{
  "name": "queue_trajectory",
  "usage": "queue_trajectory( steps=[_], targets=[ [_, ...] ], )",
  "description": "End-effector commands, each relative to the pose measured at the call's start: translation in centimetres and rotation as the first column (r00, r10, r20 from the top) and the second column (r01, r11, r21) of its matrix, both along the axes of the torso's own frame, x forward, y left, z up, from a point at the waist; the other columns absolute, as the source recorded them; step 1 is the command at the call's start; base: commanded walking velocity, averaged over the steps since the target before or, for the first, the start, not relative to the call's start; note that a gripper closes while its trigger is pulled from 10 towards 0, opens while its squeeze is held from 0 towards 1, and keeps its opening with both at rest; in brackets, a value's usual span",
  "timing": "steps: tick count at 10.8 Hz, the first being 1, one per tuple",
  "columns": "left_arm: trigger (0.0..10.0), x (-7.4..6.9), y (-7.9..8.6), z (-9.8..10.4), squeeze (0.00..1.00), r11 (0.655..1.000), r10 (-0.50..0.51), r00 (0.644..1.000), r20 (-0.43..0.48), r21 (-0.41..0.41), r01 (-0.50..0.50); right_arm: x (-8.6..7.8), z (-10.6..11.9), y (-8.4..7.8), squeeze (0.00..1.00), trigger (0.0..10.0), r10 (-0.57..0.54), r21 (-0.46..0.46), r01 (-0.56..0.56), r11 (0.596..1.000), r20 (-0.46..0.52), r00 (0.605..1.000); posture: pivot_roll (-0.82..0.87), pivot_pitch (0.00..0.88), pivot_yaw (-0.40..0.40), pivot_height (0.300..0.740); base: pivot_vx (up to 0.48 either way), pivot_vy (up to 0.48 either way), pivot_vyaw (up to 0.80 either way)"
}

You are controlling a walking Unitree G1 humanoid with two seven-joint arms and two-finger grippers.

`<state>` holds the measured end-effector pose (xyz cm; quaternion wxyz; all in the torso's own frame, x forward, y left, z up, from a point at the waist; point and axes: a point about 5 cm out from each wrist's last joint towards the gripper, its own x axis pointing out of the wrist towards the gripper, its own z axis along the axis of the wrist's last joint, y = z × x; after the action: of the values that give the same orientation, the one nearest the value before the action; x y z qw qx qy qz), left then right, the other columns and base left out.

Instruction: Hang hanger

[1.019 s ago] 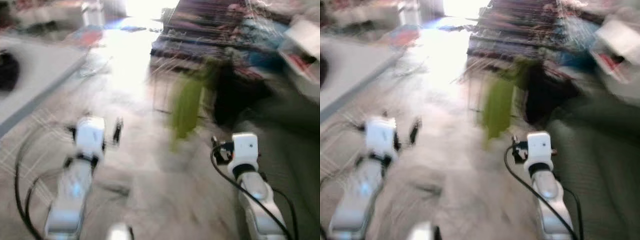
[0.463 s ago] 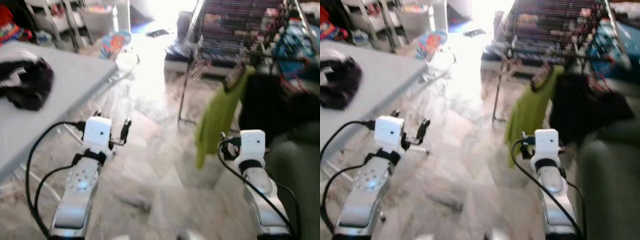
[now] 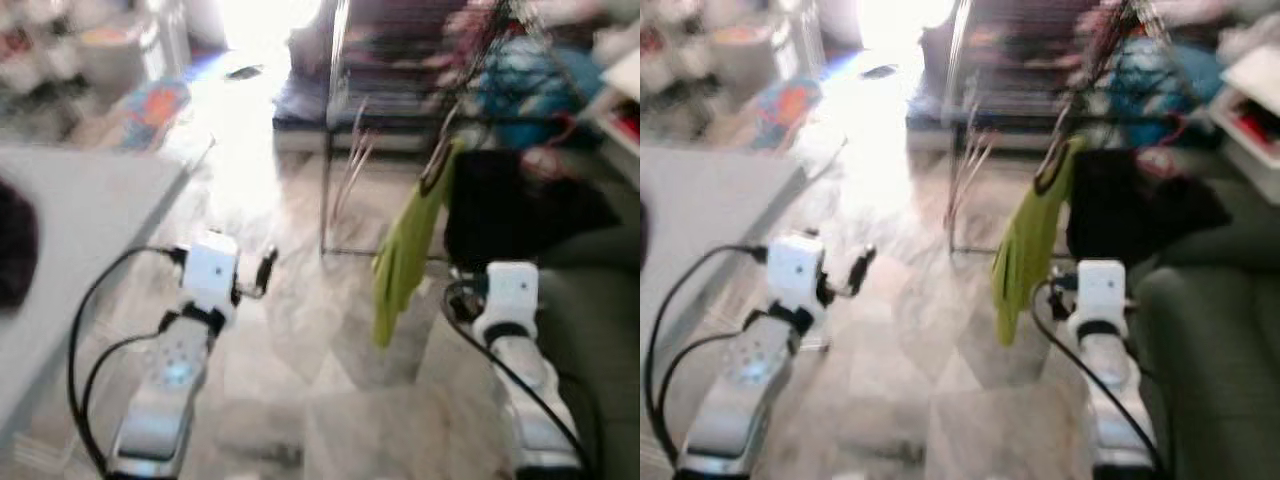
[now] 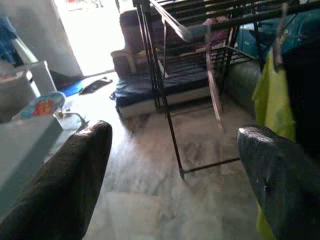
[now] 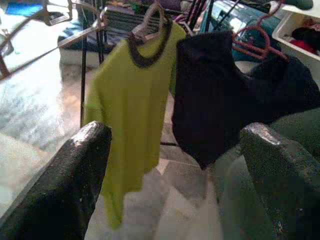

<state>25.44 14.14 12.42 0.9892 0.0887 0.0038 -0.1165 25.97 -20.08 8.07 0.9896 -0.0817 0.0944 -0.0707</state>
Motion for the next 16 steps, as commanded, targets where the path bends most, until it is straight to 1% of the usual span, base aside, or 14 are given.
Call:
queue_trajectory(
  steps=[1, 3, 4, 6, 9, 12, 13, 15, 16],
  targets=[
    [10.0, 0.0, 0.6, -0.1, 0.0, 1.0, 0.028, 0.999, -0.015, 0.009, -0.028, 0.4, 0.3, 0.8, 0.0, 10.0, 0.028, 0.007, -0.028, 1.0, 0.013, 1.0, -0.04, 0.0, -0.023, 0.74, 0.274, 0.394, 0.0],
    [10.0, 0.1, 0.6, -0.3, 0.0, 1.0, 0.03, 0.999, -0.03, 0.006, -0.03, 0.4, 0.4, 0.8, 0.0, 10.0, 0.035, -0.007, -0.035, 0.999, 0.022, 0.999, -0.04, 0.0, -0.028, 0.74, 0.0, 0.424, 0.0],
    [10.0, 0.1, 0.3, 0.0, 0.0, 1.0, -0.004, 1.0, -0.005, 0.023, 0.004, 0.5, 0.5, 0.8, 0.0, 10.0, 0.038, -0.011, -0.038, 0.999, 0.028, 0.999, -0.04, 0.0, -0.031, 0.74, 0.255, 0.409, 0.0],
    [10.0, 0.1, -0.1, 0.2, 0.0, 0.999, -0.028, 1.0, -0.006, 0.017, 0.028, 0.8, 0.6, 1.1, 0.0, 10.0, 0.043, -0.012, -0.042, 0.999, 0.032, 0.999, -0.04, 0.0, -0.024, 0.74, 0.324, 0.351, 0.0],
    [10.0, 0.2, -1.1, 0.6, 0.0, 0.995, -0.088, 0.996, 0.024, 0.045, 0.087, 1.8, 1.2, 1.9, 0.0, 10.0, 0.068, -0.026, -0.067, 0.997, 0.073, 0.995, -0.03, 0.0, -0.016, 0.74, 0.464, 0.0, 0.0],
    [10.0, -0.1, -1.5, 0.5, 0.0, 0.995, -0.1, 0.995, 0.02, 0.023, 0.099, 1.7, 1.0, 1.7, 0.0, 10.0, 0.074, -0.037, -0.072, 0.997, 0.068, 0.995, -0.03, 0.0, -0.023, 0.74, 0.48, 0.0, 0.0],
    [10.0, -0.2, -1.7, 0.2, 0.0, 0.995, -0.1, 0.995, 0.004, 0.008, 0.1, 1.6, 0.8, 1.7, 0.0, 10.0, 0.081, -0.042, -0.079, 0.996, 0.065, 0.995, -0.04, 0.0, -0.026, 0.74, 0.469, 0.0, 0.0],
    [10.0, -0.1, -1.9, 0.4, 0.0, 0.994, -0.112, 0.993, 0.022, 0.021, 0.112, 1.5, 0.6, 1.5, 0.0, 10.0, 0.083, -0.058, -0.08, 0.995, 0.055, 0.995, -0.03, 0.0, -0.034, 0.74, 0.426, 0.0, 0.0],
    [10.0, -0.2, -2.0, 0.5, 0.0, 0.992, -0.124, 0.992, 0.026, 0.026, 0.124, 1.5, 0.6, 1.4, 0.0, 10.0, 0.07, -0.082, -0.065, 0.994, 0.055, 0.996, -0.03, 0.0, -0.033, 0.74, 0.48, 0.0, 0.0]
  ],
)
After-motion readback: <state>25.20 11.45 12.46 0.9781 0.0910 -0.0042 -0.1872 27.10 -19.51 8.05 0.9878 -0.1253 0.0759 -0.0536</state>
